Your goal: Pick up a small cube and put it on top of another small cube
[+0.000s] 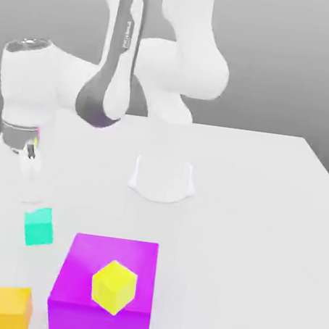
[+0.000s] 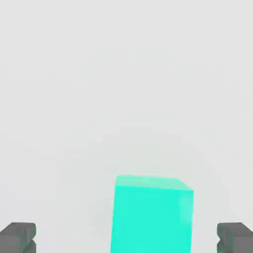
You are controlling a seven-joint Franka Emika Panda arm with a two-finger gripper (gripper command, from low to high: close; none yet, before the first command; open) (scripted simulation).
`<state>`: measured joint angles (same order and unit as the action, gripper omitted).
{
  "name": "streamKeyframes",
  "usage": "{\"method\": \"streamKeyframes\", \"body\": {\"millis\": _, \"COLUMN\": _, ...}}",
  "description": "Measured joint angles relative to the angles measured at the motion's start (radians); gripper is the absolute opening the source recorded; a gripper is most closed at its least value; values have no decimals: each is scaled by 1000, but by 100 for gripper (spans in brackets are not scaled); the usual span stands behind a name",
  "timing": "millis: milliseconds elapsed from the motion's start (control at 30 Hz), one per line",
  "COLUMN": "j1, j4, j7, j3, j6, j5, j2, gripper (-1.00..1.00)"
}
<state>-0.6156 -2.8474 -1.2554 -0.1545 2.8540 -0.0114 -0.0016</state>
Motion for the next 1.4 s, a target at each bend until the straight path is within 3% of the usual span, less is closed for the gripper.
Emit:
{"method": "streamKeyframes", "body": {"millis": 400, "j1": -71, "j4": 37, "j7": 91, "j3": 111, "j6": 201, "j5": 133, "j2": 244, "gripper": 0}}
{"method": "streamKeyframes", "body": {"millis": 433, "j1": -79, "j4": 38, "j7": 95, "j3": 118, "j6": 214, "j5": 135, "j2": 259, "gripper": -100}}
{"method": "streamKeyframes", "body": {"millis": 667, "j1": -81, "j4": 38, "j7": 91, "j3": 121, "j6": 216, "j5": 131, "j2": 260, "gripper": -100}}
{"method": "streamKeyframes", "body": {"millis": 1100, "j1": -58, "j4": -5, "j7": 5, "j3": 66, "j6": 8, "j5": 14, "j2": 8, "gripper": -100}}
{"method": "streamKeyframes", "body": {"millis": 1200, "j1": -70, "j4": 29, "j7": -95, "j3": 96, "j6": -49, "j5": 5, "j2": -13, "gripper": -100}}
{"method": "streamKeyframes", "body": {"millis": 1400, "j1": 75, "j4": 136, "j7": -360, "j3": 171, "j6": -173, "j5": 6, "j2": -31, "gripper": -100}}
